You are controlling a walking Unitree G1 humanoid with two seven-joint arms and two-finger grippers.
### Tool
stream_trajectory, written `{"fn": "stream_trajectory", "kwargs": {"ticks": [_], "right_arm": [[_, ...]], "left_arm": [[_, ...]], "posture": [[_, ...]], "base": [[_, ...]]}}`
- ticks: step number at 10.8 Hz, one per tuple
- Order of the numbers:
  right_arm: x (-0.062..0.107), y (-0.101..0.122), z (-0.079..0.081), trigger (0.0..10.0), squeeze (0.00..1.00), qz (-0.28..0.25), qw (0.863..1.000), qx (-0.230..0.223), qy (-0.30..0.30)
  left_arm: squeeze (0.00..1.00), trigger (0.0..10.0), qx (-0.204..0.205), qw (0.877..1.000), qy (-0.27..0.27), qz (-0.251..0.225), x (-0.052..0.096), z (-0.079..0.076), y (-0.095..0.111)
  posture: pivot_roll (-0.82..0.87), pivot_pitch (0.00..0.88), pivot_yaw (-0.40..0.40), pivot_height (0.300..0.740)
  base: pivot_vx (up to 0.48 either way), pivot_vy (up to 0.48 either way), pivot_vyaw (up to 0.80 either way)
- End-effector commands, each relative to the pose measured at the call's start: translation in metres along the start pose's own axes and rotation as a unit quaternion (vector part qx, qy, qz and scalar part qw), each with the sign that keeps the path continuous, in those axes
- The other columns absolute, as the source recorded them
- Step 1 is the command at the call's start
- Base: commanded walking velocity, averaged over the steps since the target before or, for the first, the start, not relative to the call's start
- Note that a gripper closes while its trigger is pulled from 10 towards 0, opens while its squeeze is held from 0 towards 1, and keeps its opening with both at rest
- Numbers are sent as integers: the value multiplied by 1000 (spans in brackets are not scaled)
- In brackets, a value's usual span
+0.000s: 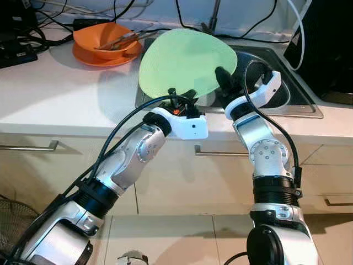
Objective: Kitchen organization
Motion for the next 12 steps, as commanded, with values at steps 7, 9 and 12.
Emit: {"fn": "stream_trajectory", "kwargs": {"ticks": [7, 9, 12], "right_arm": [[-5, 1, 10, 0, 0, -1, 1000, -7, 15], [-5, 1, 10, 0, 0, -1, 1000, -7, 15], [-11, -2, 1, 0, 0, -6, 999, -43, -27]], "left_arm": [[0, 10000, -3, 1000, 17, -26, -3, 10, 12], [0, 10000, -3, 1000, 17, -26, -3, 10, 12], [1000, 10000, 18, 998, 58, -33, -2, 25, 14]], "posture": [[125, 16, -78, 740], [125, 16, -78, 740], [134, 27, -76, 740]], "base": [[0, 0, 0], [0, 0, 0], [0, 0, 0]]}}
Point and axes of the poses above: a point about 5 cm out from each wrist's last joint towards the gripper, its own x axis pointing back from the gripper into the wrist, its own y axis along the axis of the wrist's last joint, z = x × y, the point moved 3 cm from there along -x, pointing out of the wrist towards the gripper, and after that the axes turned 9 degrees about x, right-handed, at the moved point
